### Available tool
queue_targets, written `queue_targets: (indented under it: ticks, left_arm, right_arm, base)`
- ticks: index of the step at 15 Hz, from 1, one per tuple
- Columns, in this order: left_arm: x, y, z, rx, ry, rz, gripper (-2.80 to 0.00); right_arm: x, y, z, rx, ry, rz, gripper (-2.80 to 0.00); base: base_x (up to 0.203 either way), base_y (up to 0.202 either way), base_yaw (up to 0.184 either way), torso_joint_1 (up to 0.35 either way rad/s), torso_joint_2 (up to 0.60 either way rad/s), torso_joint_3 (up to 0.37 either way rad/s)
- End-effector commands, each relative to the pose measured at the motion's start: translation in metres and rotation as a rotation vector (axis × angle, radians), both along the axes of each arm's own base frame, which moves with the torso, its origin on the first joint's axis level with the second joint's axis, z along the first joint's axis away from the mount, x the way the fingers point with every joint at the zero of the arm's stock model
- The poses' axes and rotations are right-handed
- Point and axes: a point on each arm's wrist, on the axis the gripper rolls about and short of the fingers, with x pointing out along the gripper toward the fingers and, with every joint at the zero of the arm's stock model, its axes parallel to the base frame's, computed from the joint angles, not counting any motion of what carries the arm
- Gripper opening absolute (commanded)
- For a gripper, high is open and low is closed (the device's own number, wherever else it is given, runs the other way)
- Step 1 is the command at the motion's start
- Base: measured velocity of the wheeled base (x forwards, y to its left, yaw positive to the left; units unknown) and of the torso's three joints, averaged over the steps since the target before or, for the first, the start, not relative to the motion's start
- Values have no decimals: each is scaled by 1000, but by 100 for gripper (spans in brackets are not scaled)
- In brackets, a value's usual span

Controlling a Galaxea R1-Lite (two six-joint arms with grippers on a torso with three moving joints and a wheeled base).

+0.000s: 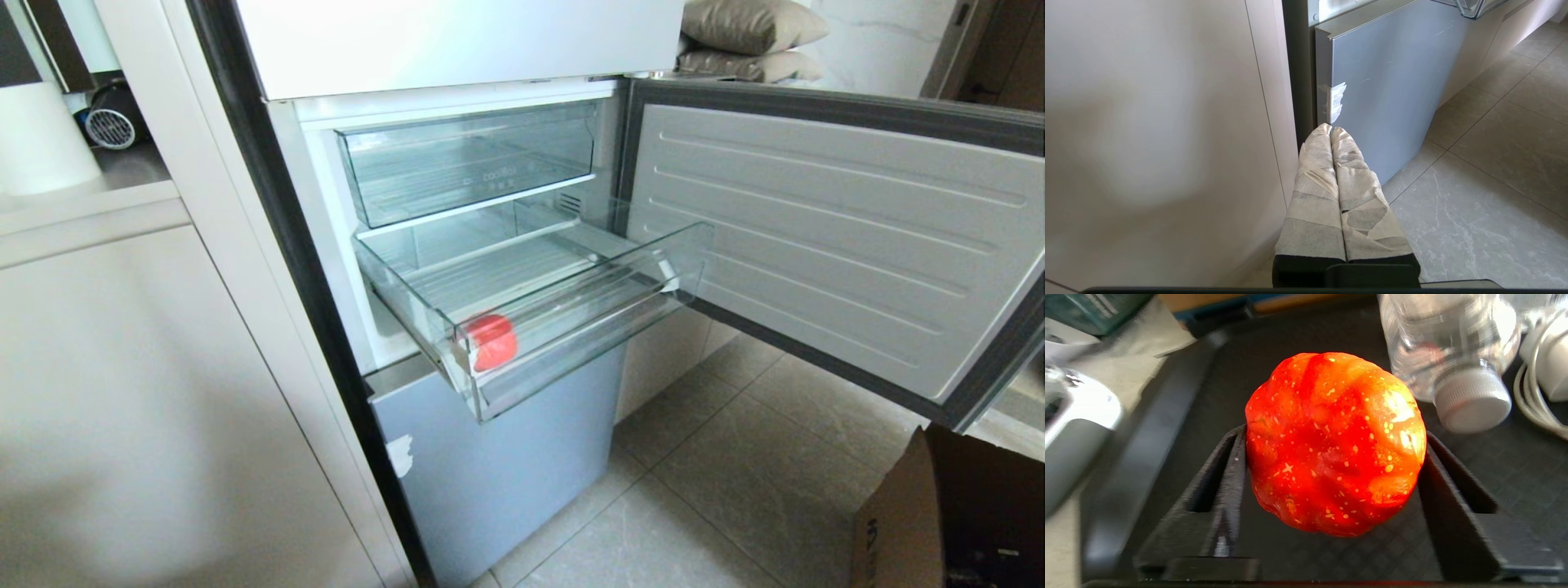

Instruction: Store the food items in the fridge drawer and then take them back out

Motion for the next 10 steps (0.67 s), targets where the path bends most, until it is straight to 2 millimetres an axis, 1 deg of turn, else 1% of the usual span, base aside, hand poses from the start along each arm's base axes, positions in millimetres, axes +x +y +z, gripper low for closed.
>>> queue_targets:
  ticks: [1,4,5,7,10]
  left_arm:
    - [0,0,0,0,1,1,-280]
    - [0,0,0,0,0,1,-280]
    - [0,0,0,0,1,1,-280]
    - [0,0,0,0,0,2,-280]
    - [0,0,0,0,0,1,-280]
  right_arm:
    - [2,-5,-9,17,6,3,0]
    - [1,-2,-2,-3,-1,3,0]
    - [0,1,5,-16,-10,3,0]
    - [-6,13,27,-57,-33,4,0]
    - [-18,42,58,-108,-70,38,0]
  base:
    - [0,0,0,0,0,0]
    - [0,0,0,0,0,0]
    - [0,0,0,0,0,0]
    - [0,0,0,0,0,0]
    - [0,0,0,0,0,0]
